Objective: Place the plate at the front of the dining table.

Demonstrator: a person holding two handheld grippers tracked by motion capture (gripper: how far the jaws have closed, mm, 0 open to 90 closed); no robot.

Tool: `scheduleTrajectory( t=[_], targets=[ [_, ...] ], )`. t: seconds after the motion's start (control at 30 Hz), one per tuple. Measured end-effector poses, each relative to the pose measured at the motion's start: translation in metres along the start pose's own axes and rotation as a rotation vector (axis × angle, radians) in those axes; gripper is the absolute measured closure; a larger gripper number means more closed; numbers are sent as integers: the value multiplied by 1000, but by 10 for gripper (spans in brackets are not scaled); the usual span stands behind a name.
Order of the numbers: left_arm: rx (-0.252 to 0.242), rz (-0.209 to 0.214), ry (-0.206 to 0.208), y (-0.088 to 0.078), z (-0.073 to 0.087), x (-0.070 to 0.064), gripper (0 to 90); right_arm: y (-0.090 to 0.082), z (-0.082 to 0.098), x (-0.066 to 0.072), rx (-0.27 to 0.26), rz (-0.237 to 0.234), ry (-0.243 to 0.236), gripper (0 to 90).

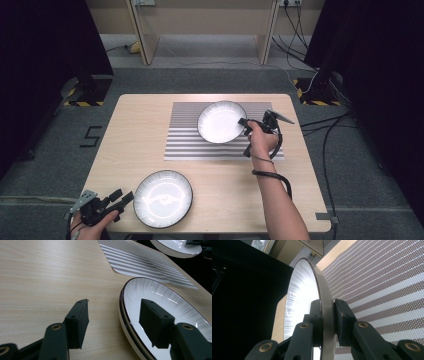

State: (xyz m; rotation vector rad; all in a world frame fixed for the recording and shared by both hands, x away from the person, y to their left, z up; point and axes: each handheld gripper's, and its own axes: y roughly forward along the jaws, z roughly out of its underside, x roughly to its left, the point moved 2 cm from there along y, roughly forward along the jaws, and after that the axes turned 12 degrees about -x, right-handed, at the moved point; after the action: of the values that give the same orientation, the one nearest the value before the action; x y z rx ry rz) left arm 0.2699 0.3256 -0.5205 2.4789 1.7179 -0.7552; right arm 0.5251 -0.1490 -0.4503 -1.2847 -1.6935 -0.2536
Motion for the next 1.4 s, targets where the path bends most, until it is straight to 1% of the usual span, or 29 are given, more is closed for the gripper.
scheduleTrajectory(
  t=[0.2, 0.23, 0.43, 0.57, 0.93, 1.0, 1.23, 1.4],
  targets=[
    [-2, 0, -1, 0, 0, 0, 405, 2, -4, -1, 0, 8, 2, 775],
    [-3, -1, -1, 0, 0, 0, 405, 3, -4, -1, -2, 12, 10, 774],
    [-2, 0, -2, 0, 0, 0, 404, 5, -8, -3, -6, 20, 7, 775],
    [-2, 1, -1, 0, 0, 0, 404, 6, -10, -3, -9, 20, 12, 775],
    [0, 4, -1, 0, 0, -1, 404, 10, -13, -9, -19, 36, 20, 773],
    [0, 4, -1, 0, 0, -1, 404, 10, -14, -10, -22, 38, 27, 774],
    [0, 3, -1, 1, 0, -1, 404, 13, -15, -13, -18, 48, 24, 773],
    [0, 2, 0, 0, 0, -1, 405, 16, -16, -16, -19, 54, 33, 774]
  ],
)
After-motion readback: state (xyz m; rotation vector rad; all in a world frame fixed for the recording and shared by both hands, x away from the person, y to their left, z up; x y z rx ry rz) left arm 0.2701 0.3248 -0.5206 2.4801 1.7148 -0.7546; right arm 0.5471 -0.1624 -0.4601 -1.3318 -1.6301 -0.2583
